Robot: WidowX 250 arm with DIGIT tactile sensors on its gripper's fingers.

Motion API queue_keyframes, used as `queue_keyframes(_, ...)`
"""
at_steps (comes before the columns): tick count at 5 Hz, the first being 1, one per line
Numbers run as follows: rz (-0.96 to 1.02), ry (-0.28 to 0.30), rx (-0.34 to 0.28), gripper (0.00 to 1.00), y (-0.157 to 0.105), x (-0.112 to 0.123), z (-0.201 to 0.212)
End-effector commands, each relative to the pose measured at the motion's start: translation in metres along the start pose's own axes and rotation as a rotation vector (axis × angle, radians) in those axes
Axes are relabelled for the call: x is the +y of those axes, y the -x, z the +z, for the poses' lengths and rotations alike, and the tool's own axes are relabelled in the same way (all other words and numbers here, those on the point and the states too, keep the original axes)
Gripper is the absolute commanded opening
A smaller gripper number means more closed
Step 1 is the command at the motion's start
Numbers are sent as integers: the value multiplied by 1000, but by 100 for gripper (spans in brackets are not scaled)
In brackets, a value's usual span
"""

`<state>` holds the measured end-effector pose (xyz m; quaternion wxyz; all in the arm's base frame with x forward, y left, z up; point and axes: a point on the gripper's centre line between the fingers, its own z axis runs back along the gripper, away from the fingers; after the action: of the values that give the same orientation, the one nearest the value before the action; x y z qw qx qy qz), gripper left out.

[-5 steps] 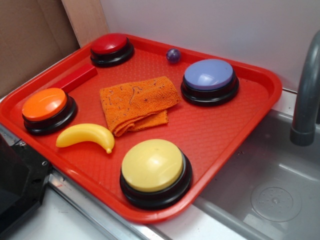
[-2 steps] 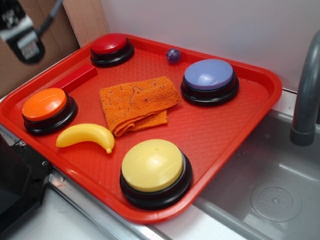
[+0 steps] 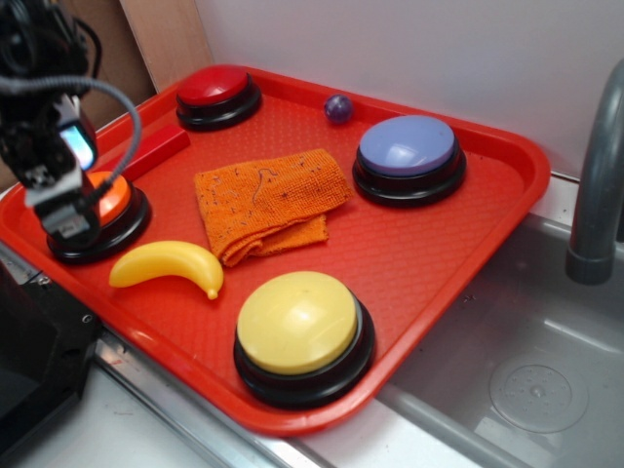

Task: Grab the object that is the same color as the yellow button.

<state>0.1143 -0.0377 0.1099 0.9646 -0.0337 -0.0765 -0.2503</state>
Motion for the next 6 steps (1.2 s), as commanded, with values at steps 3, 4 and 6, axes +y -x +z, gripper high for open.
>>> queue_keyframes(3,-72,-4,98,100,-7,19,-85)
queue_keyframes(4,-46,14,109,100,-9,27,-96)
queue_keyframes(6,-29,-26,97,0,-13,30,-89)
